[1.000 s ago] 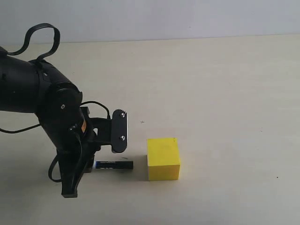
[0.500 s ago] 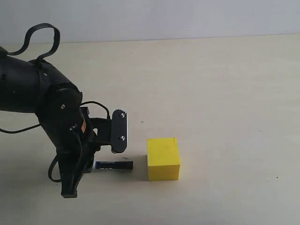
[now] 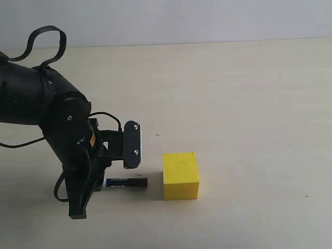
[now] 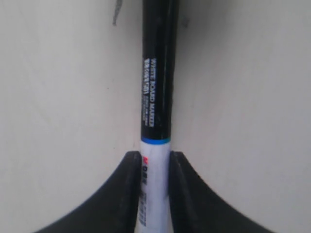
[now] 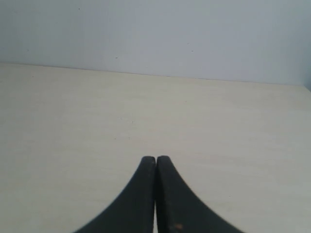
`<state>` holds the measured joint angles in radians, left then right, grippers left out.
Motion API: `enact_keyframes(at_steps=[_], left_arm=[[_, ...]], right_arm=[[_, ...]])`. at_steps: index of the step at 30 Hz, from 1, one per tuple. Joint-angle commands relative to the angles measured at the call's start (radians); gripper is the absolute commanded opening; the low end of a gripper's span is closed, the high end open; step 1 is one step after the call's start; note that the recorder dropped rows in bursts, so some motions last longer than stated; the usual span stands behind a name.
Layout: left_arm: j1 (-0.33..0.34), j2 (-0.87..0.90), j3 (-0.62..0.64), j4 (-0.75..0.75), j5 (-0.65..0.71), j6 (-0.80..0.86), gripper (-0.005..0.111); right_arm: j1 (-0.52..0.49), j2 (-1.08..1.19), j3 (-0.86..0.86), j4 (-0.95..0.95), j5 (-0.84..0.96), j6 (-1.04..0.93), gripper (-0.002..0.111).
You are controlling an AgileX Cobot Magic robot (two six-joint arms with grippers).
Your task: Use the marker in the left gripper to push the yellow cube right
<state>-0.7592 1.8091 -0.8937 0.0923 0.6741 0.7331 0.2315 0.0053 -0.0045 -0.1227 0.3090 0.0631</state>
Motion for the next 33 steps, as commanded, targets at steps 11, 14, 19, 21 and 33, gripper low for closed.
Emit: enact_keyframes(at_steps=[11, 14, 19, 21, 33], left_arm=[[0.003, -0.069, -0.016, -0.027, 0.080, -0.010, 0.000], [0.005, -0.069, -0.016, -0.020, 0.078, -0.010, 0.000], [0.006, -0.069, -0.016, -0.009, 0.028, -0.014, 0.000], [0.018, -0.064, -0.016, -0.012, 0.025, -0.043, 0.000], [-0.101, 0.002, -0.089, -0.008, -0.014, -0.092, 0.000]], right_arm=[[0.001, -0.005, 0.004, 0.004, -0.004, -0.009, 0.000], [0.001, -0.005, 0.004, 0.004, -0.004, -0.009, 0.000], [0.001, -0.005, 0.004, 0.004, -0.004, -0.009, 0.000], [0.001, -0.005, 0.004, 0.004, -0.004, -0.009, 0.000], [0.001, -0.005, 0.004, 0.004, -0.004, -0.009, 0.000]])
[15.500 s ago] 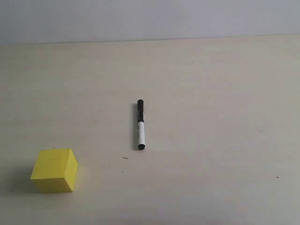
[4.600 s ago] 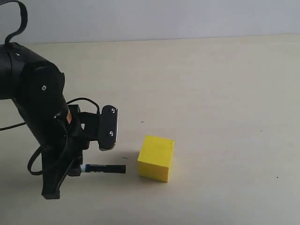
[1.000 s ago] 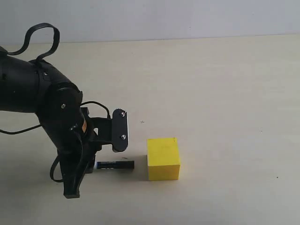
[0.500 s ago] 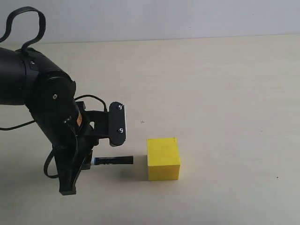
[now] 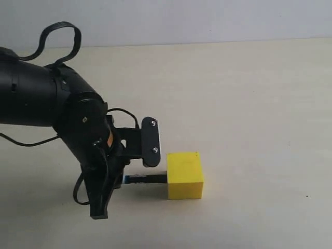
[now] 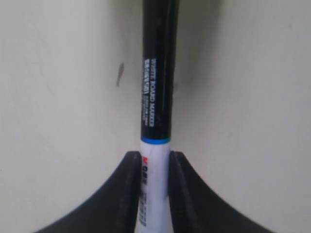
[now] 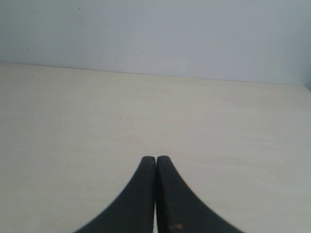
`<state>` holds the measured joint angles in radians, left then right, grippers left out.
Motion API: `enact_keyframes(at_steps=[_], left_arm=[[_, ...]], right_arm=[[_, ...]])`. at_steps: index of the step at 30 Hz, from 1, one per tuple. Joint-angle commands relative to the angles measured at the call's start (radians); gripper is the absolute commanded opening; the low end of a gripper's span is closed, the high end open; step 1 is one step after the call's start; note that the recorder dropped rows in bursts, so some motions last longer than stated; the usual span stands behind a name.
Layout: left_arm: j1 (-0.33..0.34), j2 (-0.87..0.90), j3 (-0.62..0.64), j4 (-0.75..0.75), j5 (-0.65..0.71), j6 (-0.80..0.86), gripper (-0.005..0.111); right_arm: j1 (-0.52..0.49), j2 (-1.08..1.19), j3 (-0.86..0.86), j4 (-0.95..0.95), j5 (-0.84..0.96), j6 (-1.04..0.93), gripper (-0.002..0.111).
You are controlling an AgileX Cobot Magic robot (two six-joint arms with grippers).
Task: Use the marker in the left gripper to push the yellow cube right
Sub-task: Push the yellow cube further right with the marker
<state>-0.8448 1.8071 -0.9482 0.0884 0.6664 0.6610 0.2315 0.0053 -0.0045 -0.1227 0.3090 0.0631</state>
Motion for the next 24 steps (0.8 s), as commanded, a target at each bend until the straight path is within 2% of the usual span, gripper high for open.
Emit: enact_keyframes(at_steps=[1, 4, 8, 12, 16, 21, 24], left_arm=[[-0.013, 0.004, -0.034, -0.004, 0.007, -0.020, 0.000], [0.019, 0.006, -0.032, -0.001, 0.076, -0.022, 0.000], [0.029, 0.006, -0.024, -0.001, 0.075, -0.038, 0.000], [-0.030, 0.018, -0.058, -0.059, -0.024, -0.038, 0.000], [-0.082, 0.051, -0.118, -0.038, -0.001, -0.038, 0.000], [-0.038, 0.075, -0.121, 0.004, 0.096, -0.076, 0.000], [-0.013, 0.091, -0.121, 0.004, 0.095, -0.097, 0.000]], right_arm=[[0.001, -0.005, 0.004, 0.004, -0.004, -0.009, 0.000], [0.001, -0.005, 0.004, 0.004, -0.004, -0.009, 0.000], [0.001, -0.005, 0.004, 0.004, -0.004, -0.009, 0.000], [0.001, -0.005, 0.004, 0.004, -0.008, -0.009, 0.000], [0.001, -0.005, 0.004, 0.004, -0.011, -0.009, 0.000], [0.001, -0.005, 0.004, 0.004, -0.011, -0.009, 0.000], [0.001, -0.005, 0.004, 0.004, -0.011, -0.009, 0.000]])
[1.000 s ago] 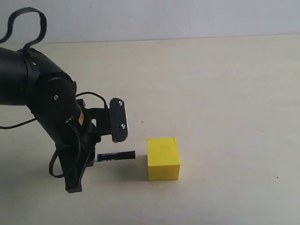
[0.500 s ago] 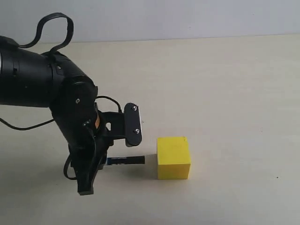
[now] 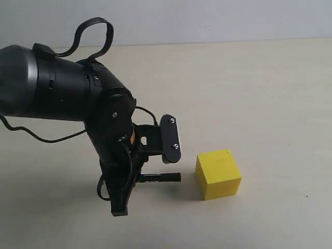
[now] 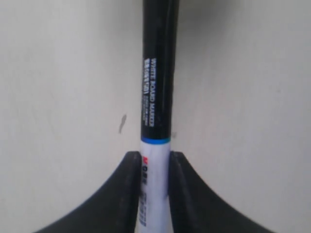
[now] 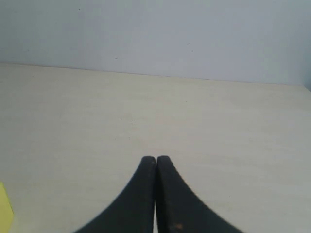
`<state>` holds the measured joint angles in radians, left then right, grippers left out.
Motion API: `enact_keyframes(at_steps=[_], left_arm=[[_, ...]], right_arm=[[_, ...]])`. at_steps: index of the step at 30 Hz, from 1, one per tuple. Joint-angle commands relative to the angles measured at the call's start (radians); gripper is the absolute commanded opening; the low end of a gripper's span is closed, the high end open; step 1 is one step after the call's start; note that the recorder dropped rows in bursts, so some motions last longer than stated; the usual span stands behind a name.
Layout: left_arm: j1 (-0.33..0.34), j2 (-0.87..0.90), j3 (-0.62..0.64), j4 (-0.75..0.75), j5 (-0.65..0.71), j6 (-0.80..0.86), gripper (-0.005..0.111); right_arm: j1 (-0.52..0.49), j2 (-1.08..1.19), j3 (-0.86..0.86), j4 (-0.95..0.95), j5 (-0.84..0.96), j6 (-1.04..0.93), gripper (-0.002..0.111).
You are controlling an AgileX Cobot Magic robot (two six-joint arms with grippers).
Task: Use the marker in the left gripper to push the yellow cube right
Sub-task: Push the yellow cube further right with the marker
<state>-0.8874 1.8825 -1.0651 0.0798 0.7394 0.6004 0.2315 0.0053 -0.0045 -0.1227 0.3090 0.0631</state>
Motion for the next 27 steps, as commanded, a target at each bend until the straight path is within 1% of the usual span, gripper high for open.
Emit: enact_keyframes(at_steps=[1, 3, 7, 9, 11, 16, 19, 21, 23, 27], left_arm=[[0.030, 0.020, -0.004, 0.010, 0.008, -0.037, 0.000], [0.016, 0.026, -0.004, -0.016, -0.053, -0.037, 0.000], [-0.048, 0.042, -0.028, -0.038, -0.151, -0.025, 0.000], [-0.074, 0.051, -0.057, -0.038, -0.154, -0.021, 0.000], [-0.077, 0.056, -0.066, -0.036, -0.137, -0.021, 0.000], [-0.040, 0.059, -0.056, -0.013, -0.079, -0.058, 0.000], [-0.043, 0.059, -0.056, -0.013, -0.085, -0.066, 0.000], [-0.062, 0.061, -0.056, -0.013, -0.121, -0.062, 0.000], [-0.093, 0.069, -0.081, -0.013, -0.156, -0.060, 0.000], [-0.154, 0.096, -0.155, -0.031, -0.111, -0.063, 0.000]], right_arm=[[0.001, -0.005, 0.004, 0.004, -0.011, -0.009, 0.000], [0.001, -0.005, 0.004, 0.004, -0.011, -0.009, 0.000], [0.001, -0.005, 0.004, 0.004, -0.011, -0.009, 0.000], [0.001, -0.005, 0.004, 0.004, -0.011, -0.009, 0.000], [0.001, -0.005, 0.004, 0.004, -0.011, -0.009, 0.000], [0.001, -0.005, 0.004, 0.004, -0.011, -0.009, 0.000], [0.001, -0.005, 0.004, 0.004, -0.011, -0.009, 0.000], [0.001, -0.005, 0.004, 0.004, -0.011, -0.009, 0.000], [0.001, -0.005, 0.004, 0.004, -0.011, -0.009, 0.000], [0.001, -0.005, 0.004, 0.004, -0.011, -0.009, 0.000]])
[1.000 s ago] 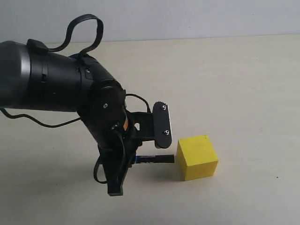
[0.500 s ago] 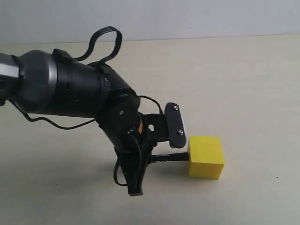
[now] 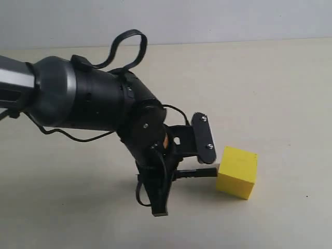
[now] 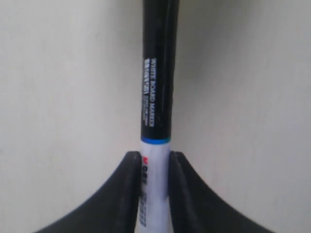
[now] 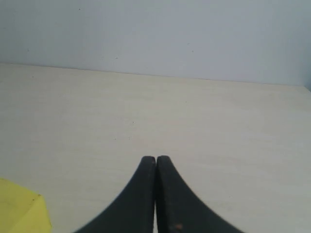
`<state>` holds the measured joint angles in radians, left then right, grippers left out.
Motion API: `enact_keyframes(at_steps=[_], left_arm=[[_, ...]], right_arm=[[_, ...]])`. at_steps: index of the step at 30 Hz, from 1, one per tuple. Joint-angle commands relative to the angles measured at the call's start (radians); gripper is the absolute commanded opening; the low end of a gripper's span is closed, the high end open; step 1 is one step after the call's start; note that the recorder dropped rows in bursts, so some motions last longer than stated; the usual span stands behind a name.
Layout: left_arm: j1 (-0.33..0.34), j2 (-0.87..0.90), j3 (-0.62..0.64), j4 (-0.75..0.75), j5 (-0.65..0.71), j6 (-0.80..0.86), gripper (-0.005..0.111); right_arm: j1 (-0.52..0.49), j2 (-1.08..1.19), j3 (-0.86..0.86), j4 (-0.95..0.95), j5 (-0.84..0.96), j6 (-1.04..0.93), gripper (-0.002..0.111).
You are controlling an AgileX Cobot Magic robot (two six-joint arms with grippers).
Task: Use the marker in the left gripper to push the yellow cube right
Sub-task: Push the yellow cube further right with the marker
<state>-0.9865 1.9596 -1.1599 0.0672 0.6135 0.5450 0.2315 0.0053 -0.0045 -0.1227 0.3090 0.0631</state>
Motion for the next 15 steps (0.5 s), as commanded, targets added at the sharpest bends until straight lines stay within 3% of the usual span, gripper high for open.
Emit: enact_keyframes(at_steps=[1, 9, 15], left_arm=[[-0.061, 0.021, -0.070, -0.015, 0.028, -0.008, 0.000], [-0.027, 0.019, -0.073, 0.006, 0.145, -0.048, 0.000], [-0.044, 0.021, -0.085, 0.006, -0.045, -0.048, 0.000]], right_arm=[[0.001, -0.005, 0.004, 0.004, -0.011, -0.009, 0.000], [0.001, -0.005, 0.004, 0.004, -0.011, -0.009, 0.000], [0.001, -0.005, 0.004, 0.004, -0.011, -0.009, 0.000]])
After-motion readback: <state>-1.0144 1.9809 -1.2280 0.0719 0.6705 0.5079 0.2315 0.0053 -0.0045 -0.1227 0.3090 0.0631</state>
